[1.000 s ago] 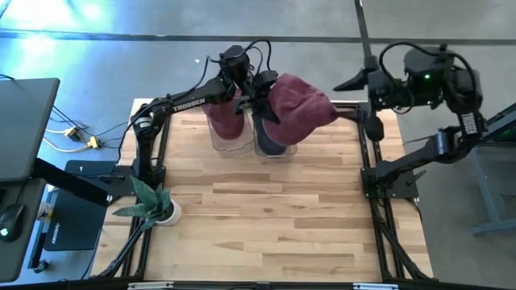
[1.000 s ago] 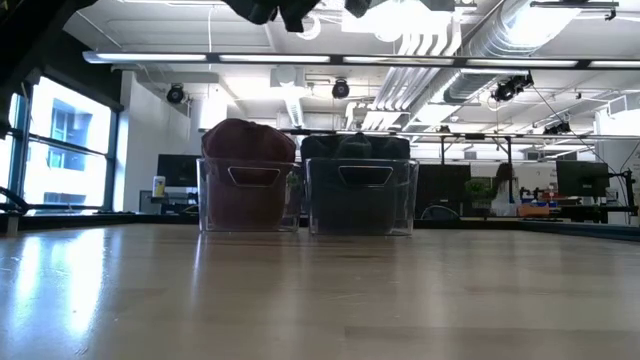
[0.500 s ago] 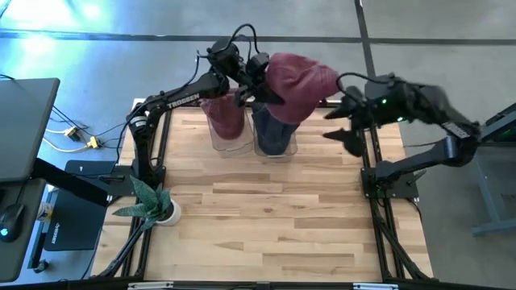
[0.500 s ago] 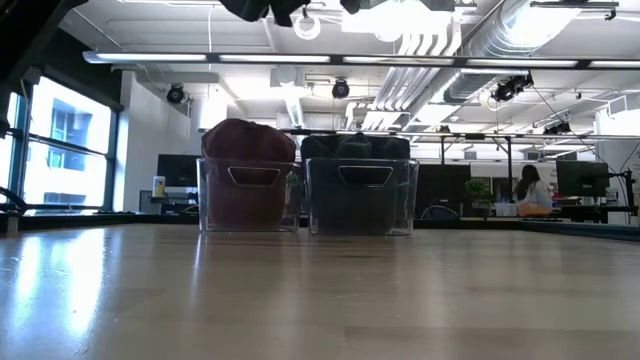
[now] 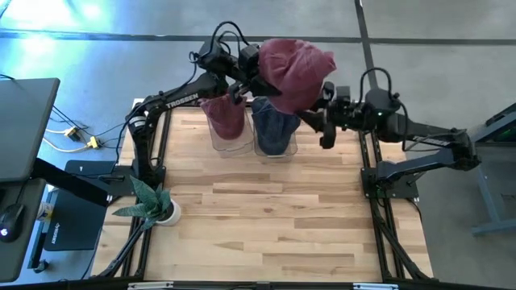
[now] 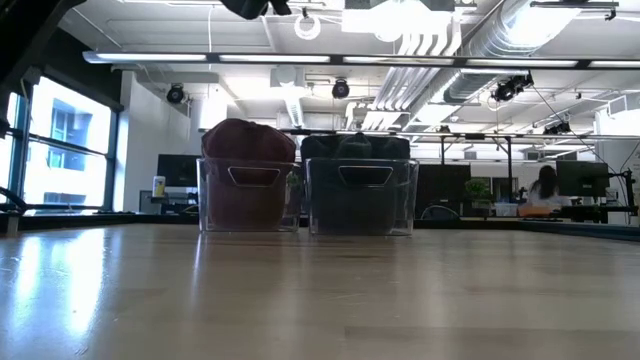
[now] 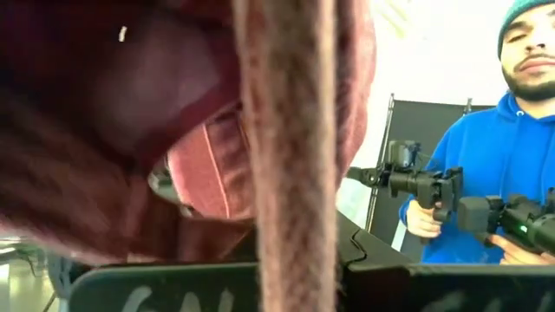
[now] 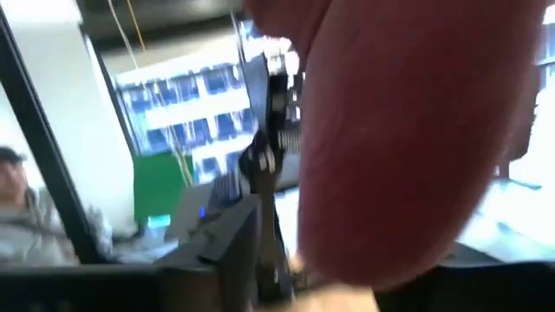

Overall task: Pick & Place hat
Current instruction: Put the red cap into the left bin

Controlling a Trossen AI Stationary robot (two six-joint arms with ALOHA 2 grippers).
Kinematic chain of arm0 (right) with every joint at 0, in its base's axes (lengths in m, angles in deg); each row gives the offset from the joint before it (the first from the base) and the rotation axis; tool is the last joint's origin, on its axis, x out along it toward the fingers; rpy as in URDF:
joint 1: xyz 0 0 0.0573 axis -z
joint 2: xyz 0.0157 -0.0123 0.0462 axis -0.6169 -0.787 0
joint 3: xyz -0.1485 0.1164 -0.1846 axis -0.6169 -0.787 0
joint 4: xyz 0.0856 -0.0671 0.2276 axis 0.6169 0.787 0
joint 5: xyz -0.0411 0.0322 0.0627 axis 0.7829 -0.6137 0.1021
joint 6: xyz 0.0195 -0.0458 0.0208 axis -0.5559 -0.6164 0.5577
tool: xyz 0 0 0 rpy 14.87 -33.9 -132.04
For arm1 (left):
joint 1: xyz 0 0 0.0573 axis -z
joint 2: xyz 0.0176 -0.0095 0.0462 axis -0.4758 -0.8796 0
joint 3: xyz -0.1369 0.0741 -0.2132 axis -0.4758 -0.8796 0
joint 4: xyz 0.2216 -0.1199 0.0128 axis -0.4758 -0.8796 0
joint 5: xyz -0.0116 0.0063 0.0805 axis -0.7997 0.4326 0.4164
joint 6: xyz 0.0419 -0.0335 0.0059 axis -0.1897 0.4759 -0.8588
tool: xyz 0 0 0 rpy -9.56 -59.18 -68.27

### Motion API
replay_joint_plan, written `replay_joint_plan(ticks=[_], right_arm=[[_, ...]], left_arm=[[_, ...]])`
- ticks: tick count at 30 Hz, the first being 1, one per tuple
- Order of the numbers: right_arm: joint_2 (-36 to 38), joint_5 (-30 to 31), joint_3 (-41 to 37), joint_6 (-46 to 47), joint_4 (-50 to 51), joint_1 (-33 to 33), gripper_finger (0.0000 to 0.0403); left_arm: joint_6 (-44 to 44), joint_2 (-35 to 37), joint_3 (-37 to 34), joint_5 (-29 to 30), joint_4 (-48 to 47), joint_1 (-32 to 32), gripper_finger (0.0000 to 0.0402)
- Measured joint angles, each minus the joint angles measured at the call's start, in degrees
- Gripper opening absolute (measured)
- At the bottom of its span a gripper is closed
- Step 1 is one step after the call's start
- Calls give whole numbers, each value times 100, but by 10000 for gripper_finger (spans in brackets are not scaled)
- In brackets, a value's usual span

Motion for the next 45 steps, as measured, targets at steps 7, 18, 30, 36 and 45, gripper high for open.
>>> replay_joint_plan(ticks=[7,18,30,36,45], right_arm=[[-16,50,-29,-415,-483,-2,24],[-375,327,2114,-3735,2190,-163,13],[-965,2135,3908,-5143,4676,-612,8],[-570,1751,2956,-4204,4631,-461,7],[-42,1785,1883,-4199,3765,-495,10]], left_arm=[[11,-2,3,69,35,-2,3],[97,-21,-11,-343,103,-194,135],[-367,95,-23,-701,-1409,-971,163],[-618,538,-16,-806,-1461,-1277,102],[-888,1366,-15,-127,-1566,-1929,5]])
